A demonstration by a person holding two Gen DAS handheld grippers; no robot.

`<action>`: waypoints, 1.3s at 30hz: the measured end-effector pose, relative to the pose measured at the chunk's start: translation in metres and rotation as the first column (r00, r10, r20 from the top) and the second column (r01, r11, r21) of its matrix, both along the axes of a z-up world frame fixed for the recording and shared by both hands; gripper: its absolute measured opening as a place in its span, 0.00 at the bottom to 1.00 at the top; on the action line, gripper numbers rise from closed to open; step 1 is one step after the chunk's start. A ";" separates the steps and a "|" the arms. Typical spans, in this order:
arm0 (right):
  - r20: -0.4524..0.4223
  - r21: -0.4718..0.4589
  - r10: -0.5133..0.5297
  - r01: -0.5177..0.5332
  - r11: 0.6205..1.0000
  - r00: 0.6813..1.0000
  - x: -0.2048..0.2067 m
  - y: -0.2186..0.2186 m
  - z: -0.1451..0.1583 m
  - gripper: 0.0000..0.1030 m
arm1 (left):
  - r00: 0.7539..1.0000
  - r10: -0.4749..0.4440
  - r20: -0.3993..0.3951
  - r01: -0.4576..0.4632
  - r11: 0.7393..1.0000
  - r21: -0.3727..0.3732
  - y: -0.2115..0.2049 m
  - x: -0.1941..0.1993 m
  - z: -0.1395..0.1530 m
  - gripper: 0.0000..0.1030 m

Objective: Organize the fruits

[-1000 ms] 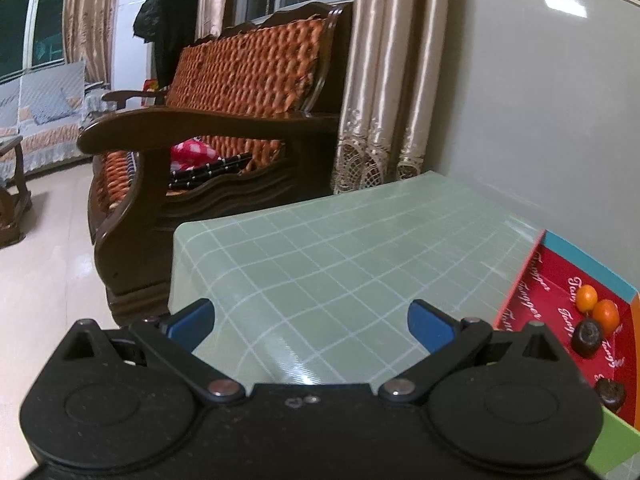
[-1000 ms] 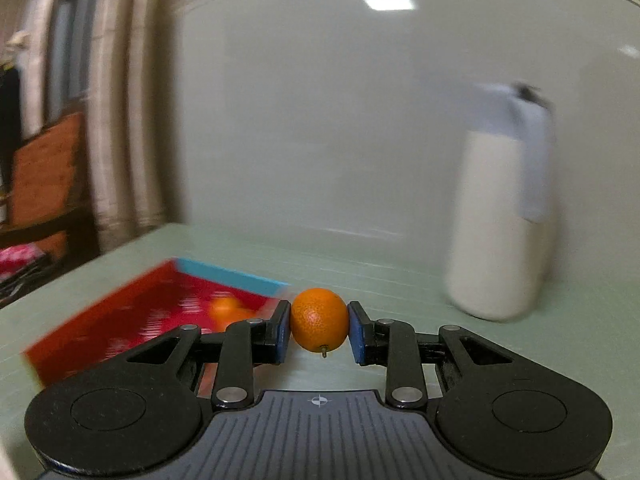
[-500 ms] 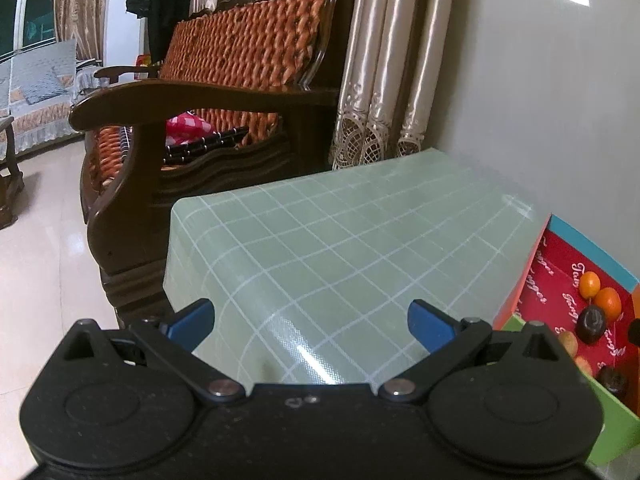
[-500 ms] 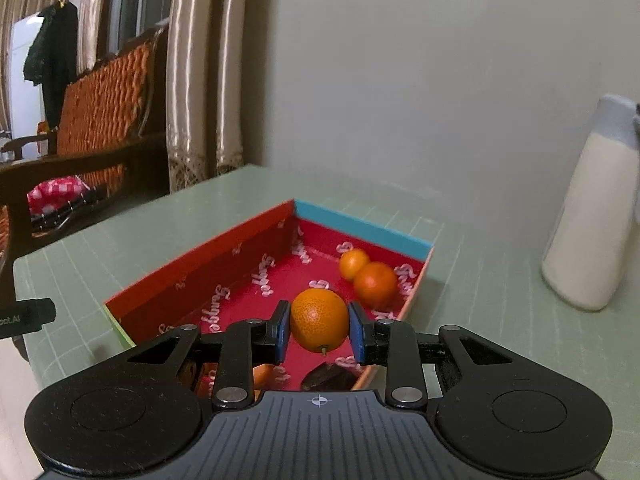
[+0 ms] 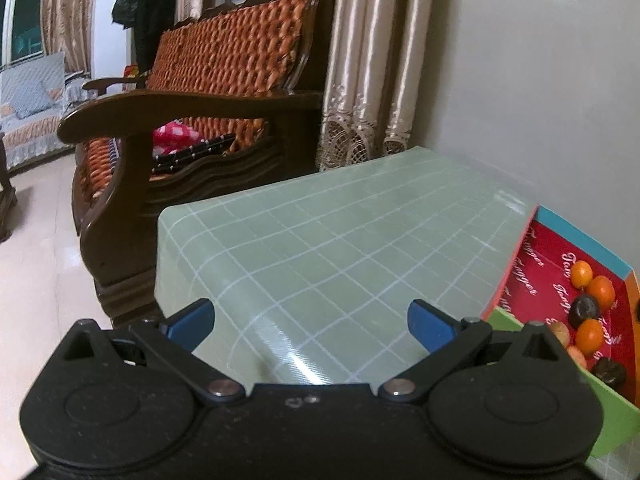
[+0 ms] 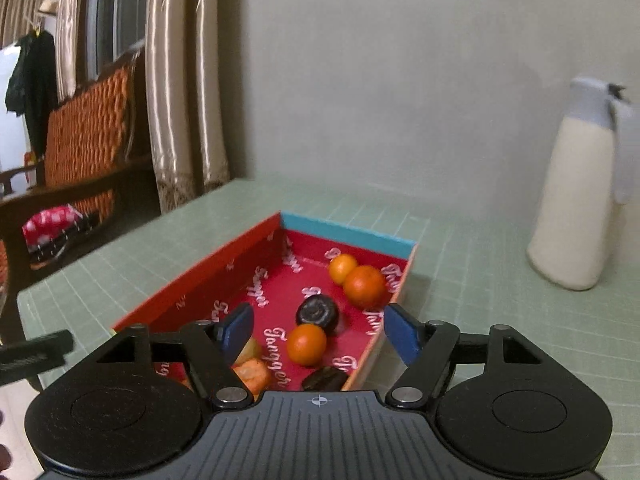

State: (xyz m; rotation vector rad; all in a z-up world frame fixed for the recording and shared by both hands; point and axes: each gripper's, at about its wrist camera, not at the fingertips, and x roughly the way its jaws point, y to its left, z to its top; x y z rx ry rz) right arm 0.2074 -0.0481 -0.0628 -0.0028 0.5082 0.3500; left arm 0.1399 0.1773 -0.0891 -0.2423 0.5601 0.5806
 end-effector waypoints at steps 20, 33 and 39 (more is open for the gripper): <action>0.035 0.081 -0.240 0.237 0.968 0.970 -0.171 -0.099 0.069 1.00 | 0.925 -0.373 0.077 0.360 0.922 0.140 -0.113 -0.108 0.104 0.94; 0.053 0.098 -0.253 0.247 0.964 0.966 -0.204 -0.105 0.078 1.00 | 0.891 -0.445 0.093 0.427 0.889 0.165 -0.134 -0.137 0.115 0.94; 0.047 0.101 -0.253 0.247 0.964 0.966 -0.201 -0.105 0.076 1.00 | 0.892 -0.445 0.086 0.430 0.890 0.151 -0.130 -0.138 0.114 0.94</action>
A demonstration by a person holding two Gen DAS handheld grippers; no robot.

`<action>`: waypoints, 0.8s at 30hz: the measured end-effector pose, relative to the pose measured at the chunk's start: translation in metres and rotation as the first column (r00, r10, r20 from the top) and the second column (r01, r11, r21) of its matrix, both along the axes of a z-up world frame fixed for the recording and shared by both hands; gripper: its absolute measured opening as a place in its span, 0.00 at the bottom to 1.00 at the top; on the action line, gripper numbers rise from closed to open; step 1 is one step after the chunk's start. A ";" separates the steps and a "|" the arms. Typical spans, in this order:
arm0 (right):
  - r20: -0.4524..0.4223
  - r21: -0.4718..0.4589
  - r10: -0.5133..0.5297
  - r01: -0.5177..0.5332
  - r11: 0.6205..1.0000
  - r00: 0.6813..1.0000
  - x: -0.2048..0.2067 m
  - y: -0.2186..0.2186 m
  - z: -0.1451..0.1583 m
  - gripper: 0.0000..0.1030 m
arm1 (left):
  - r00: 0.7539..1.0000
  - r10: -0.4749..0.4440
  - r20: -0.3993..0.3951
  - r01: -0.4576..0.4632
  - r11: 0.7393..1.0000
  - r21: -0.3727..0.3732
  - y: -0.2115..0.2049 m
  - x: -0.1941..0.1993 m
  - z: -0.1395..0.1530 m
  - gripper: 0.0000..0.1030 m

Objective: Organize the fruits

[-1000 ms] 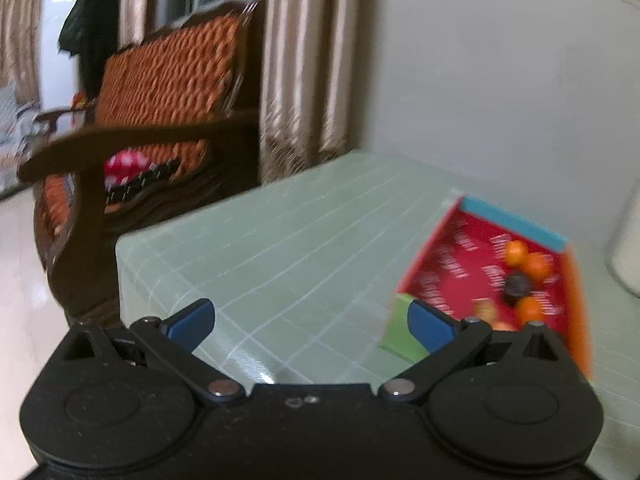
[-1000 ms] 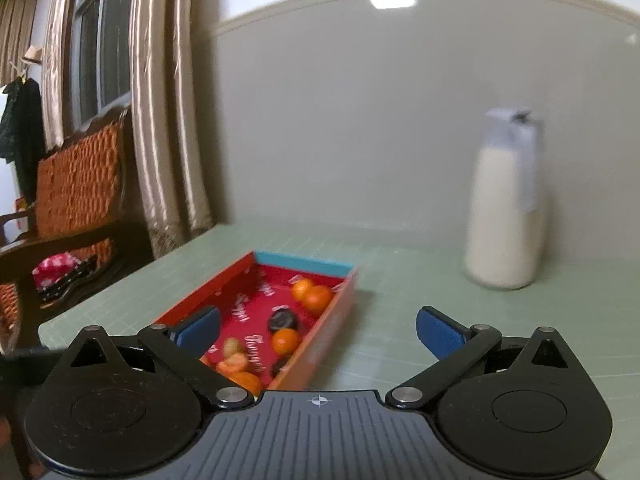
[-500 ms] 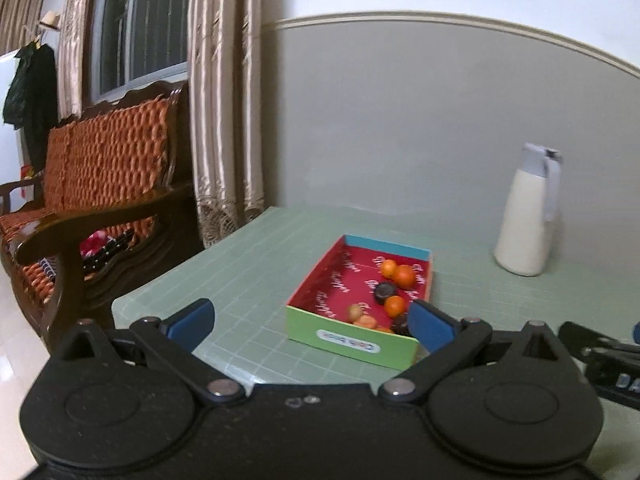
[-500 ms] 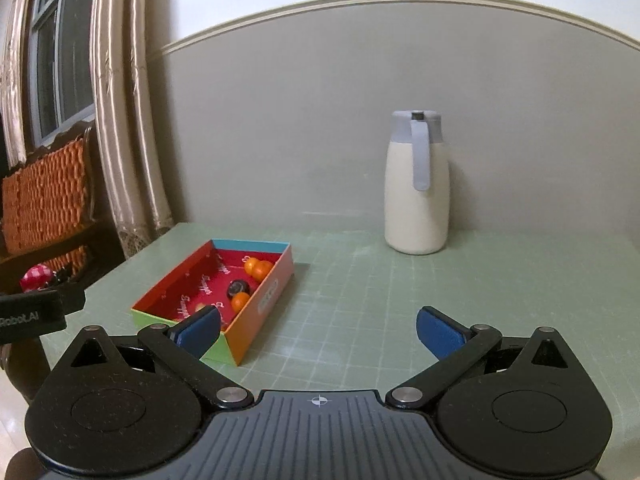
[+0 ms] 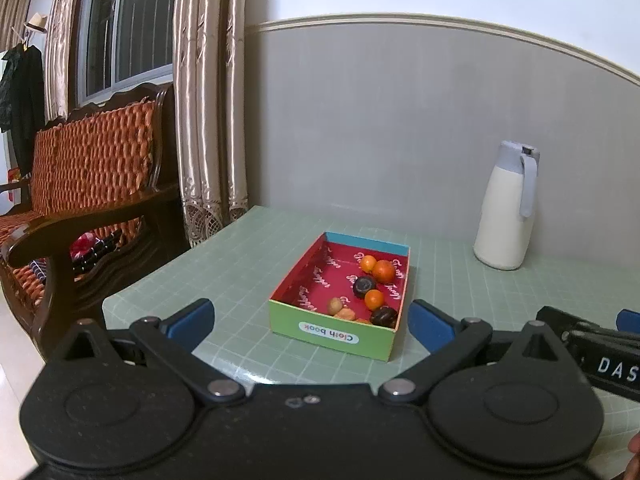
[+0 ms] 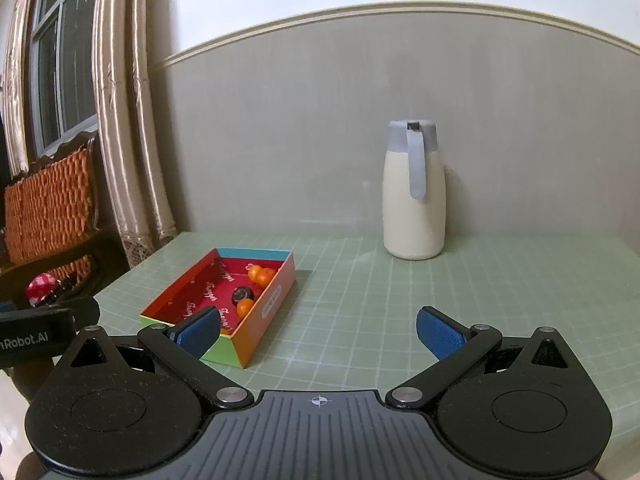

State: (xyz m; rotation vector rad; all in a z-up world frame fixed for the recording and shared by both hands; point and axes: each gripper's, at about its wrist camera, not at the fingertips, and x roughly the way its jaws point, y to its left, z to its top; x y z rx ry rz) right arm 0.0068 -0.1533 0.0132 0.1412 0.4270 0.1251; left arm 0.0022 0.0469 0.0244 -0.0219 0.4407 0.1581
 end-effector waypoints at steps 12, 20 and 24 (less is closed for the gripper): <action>-0.004 0.003 0.000 0.000 1.000 1.000 0.001 0.002 -0.001 1.00 | 1.000 0.004 0.000 -0.004 1.000 0.000 0.000 -0.001 -0.002 0.94; -0.005 0.001 0.002 -0.002 1.000 1.000 0.001 0.003 -0.002 1.00 | 1.000 0.003 0.001 -0.003 1.000 0.002 0.000 -0.001 -0.002 0.94; -0.007 0.003 0.003 -0.003 1.000 1.000 0.001 0.003 -0.001 1.00 | 1.000 0.003 0.002 -0.003 1.000 0.005 -0.001 -0.001 -0.002 0.94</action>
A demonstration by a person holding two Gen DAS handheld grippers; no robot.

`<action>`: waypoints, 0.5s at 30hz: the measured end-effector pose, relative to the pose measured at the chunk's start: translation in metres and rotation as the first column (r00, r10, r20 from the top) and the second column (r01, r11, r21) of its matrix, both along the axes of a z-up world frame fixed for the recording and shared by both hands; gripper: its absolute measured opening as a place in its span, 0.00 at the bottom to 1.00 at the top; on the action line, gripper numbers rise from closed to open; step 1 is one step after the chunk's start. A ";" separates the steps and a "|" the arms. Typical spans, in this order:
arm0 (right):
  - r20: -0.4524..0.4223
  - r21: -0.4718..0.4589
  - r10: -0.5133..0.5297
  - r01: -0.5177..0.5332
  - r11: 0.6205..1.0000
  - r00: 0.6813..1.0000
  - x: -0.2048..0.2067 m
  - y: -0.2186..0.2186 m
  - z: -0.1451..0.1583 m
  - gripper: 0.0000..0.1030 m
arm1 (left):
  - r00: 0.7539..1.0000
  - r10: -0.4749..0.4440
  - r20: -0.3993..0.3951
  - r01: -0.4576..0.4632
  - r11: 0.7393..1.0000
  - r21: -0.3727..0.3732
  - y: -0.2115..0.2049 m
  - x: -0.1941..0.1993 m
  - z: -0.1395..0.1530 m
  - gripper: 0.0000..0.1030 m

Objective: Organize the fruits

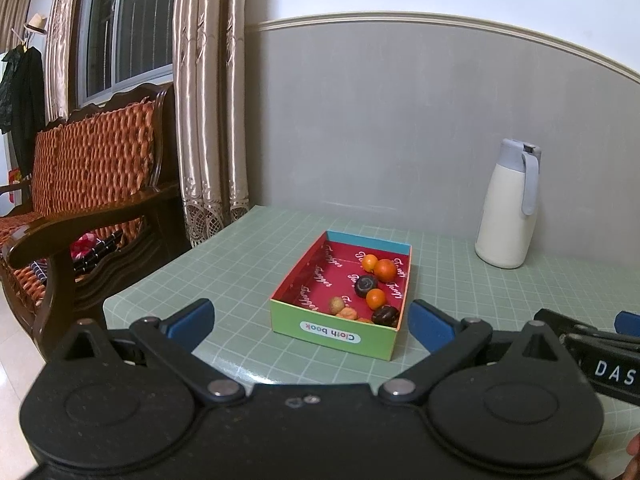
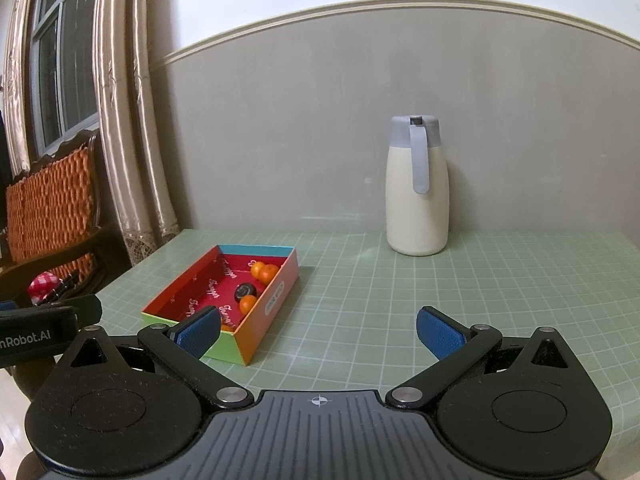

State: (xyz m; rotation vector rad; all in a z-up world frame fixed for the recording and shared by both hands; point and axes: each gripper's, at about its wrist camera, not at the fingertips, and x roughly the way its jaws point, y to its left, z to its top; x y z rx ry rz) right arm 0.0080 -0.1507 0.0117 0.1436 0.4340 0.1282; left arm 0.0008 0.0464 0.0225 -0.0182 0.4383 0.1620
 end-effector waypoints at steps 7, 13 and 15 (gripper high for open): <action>0.000 0.001 0.001 -0.001 1.000 1.000 0.000 0.001 0.000 1.00 | 1.000 -0.001 -0.002 0.001 1.000 -0.002 0.000 0.001 0.001 0.94; 0.001 0.000 0.001 -0.001 1.000 1.000 0.000 0.002 0.000 1.00 | 1.000 0.001 -0.002 -0.001 1.000 -0.006 0.001 0.001 0.002 0.94; 0.003 -0.001 0.001 -0.001 1.000 1.000 0.000 0.002 -0.001 1.00 | 1.000 0.002 -0.001 -0.002 1.000 -0.006 0.001 0.001 0.002 0.94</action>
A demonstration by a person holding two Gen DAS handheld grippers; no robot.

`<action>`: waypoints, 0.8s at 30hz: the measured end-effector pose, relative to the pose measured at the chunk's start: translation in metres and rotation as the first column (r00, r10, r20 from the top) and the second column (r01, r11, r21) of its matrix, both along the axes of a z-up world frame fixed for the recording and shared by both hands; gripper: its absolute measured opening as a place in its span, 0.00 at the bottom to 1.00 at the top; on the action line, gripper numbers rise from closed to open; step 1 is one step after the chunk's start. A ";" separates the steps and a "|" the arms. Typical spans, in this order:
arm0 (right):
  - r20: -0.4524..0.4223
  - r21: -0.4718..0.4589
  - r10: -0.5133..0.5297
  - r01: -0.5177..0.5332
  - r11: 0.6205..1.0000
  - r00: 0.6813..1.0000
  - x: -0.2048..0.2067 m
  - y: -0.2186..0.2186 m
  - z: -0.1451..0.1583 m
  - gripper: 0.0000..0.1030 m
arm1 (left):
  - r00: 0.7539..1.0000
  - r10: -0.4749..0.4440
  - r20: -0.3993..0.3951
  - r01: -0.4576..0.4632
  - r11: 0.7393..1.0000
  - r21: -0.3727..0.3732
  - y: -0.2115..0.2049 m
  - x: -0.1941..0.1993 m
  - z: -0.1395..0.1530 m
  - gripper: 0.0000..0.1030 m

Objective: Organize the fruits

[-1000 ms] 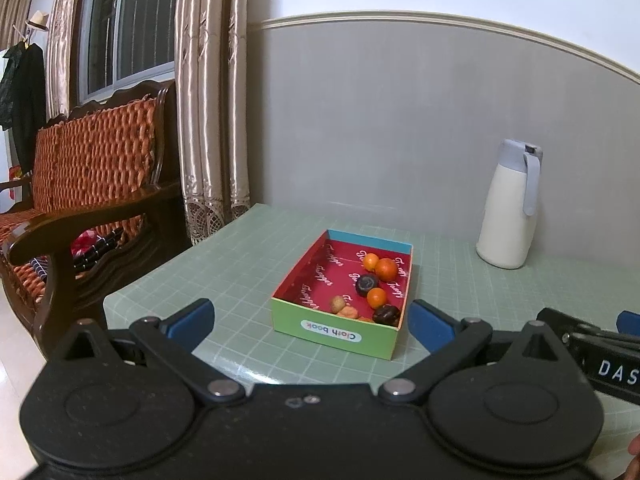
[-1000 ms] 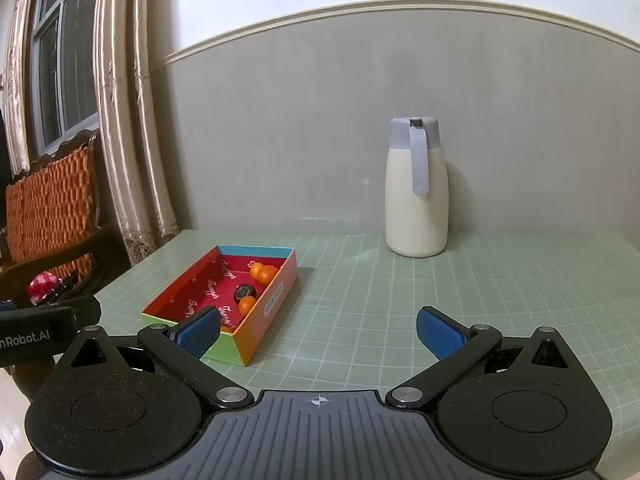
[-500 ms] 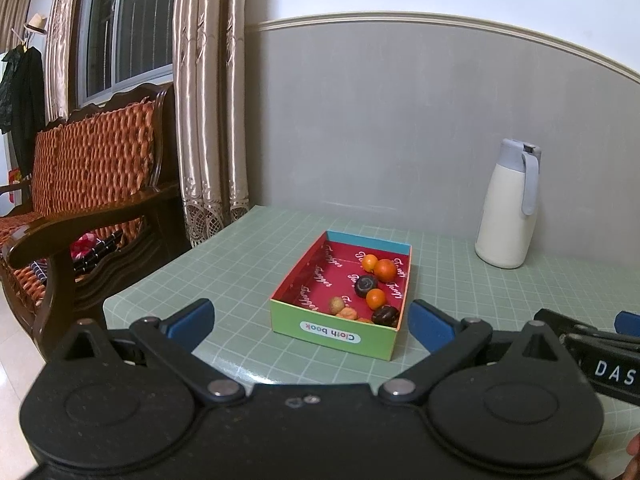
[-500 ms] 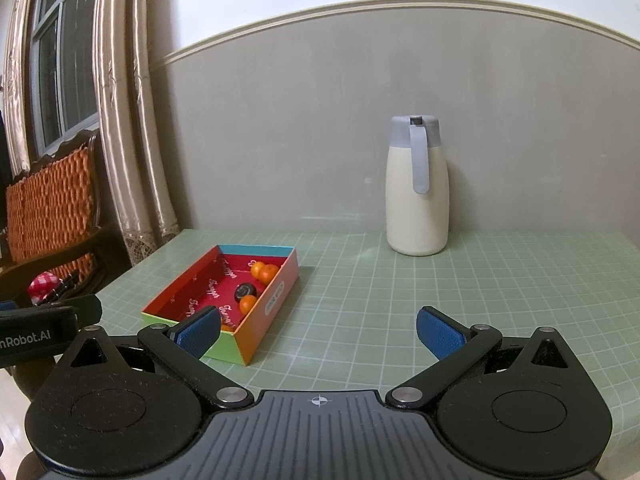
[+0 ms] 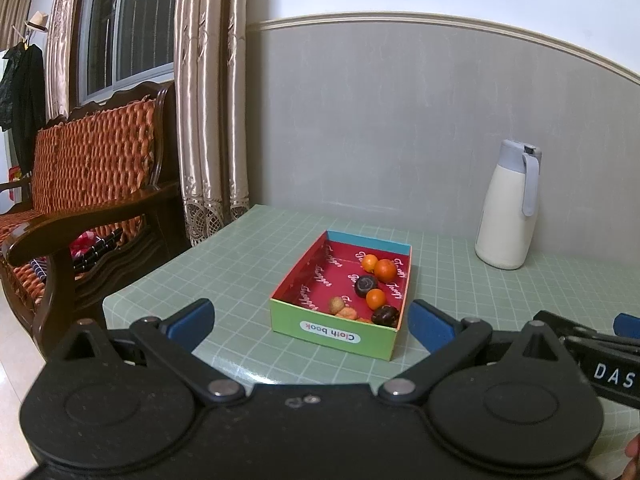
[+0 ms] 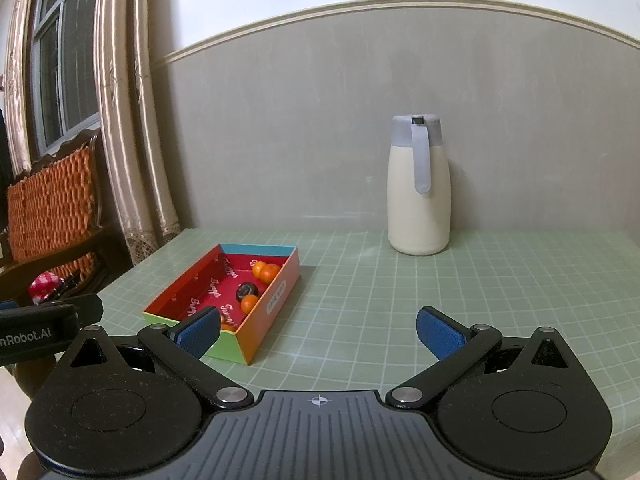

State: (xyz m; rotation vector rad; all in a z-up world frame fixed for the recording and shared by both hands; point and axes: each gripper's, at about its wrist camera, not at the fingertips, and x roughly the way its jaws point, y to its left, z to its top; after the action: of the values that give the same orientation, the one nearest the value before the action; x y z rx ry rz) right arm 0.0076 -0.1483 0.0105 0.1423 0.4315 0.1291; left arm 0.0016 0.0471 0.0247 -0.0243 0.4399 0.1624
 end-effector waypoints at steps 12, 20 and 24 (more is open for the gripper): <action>-0.003 0.002 0.002 -0.002 1.000 1.000 0.000 0.000 0.000 1.00 | 1.000 -0.001 -0.001 0.001 1.000 0.003 0.000 0.000 -0.001 0.94; -0.003 0.004 0.005 -0.005 1.000 1.000 0.000 0.000 0.000 1.00 | 1.000 -0.003 -0.004 0.003 1.000 0.001 -0.001 0.002 -0.001 0.94; -0.003 0.005 0.004 -0.004 1.000 1.000 0.001 -0.001 0.000 1.00 | 1.000 -0.018 -0.004 0.018 1.000 -0.009 0.000 0.004 -0.003 0.94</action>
State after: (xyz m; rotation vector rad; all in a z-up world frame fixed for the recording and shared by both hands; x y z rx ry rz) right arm 0.0083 -0.1491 0.0104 0.1465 0.4346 0.1340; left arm 0.0056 0.0476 0.0217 -0.0291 0.4449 0.1428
